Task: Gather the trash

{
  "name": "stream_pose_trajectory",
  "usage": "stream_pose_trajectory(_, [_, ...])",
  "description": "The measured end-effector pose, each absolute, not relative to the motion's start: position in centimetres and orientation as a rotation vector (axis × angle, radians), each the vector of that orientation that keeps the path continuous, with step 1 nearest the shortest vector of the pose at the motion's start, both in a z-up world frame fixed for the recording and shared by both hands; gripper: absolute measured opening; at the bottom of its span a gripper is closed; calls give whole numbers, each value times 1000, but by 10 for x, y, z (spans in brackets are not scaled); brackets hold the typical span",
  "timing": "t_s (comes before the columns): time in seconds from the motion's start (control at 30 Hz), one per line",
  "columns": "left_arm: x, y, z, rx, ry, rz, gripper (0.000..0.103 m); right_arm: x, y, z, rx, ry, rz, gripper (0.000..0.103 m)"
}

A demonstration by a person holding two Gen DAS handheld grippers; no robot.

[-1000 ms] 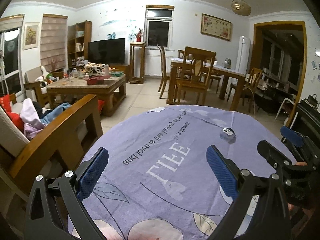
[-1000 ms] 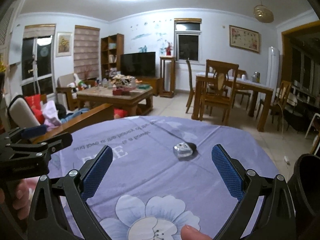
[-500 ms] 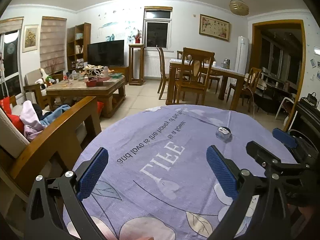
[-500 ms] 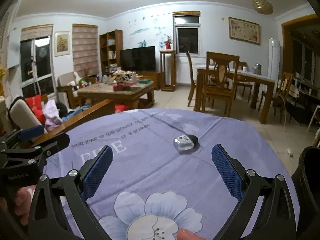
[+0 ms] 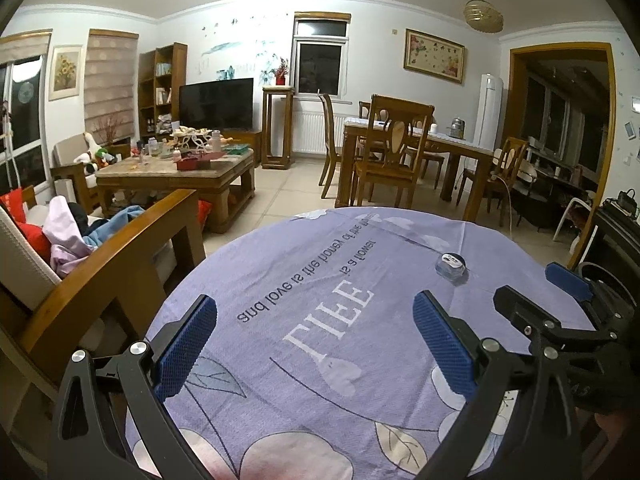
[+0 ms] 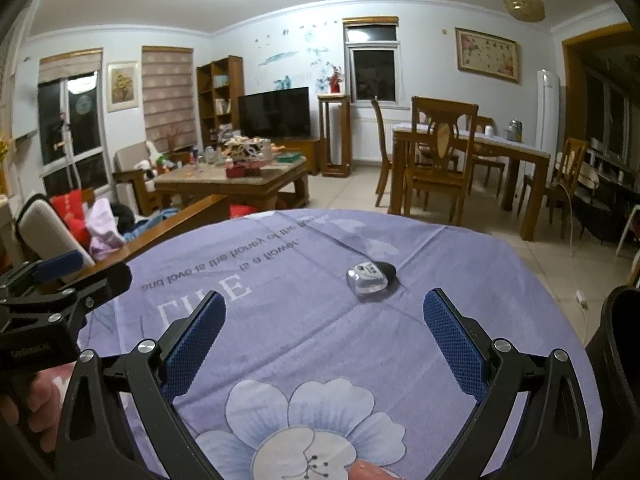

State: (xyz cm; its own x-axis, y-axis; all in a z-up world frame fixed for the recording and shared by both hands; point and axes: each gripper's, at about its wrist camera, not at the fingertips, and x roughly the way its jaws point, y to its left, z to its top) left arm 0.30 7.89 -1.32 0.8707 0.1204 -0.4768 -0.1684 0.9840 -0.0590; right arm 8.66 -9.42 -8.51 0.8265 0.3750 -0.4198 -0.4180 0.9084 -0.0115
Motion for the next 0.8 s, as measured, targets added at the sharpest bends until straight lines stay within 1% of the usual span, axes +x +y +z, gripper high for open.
stream_pose_trajectory(0.8, [3, 80, -15, -106, 503, 156, 98, 89, -97, -87, -109, 438, 418, 98])
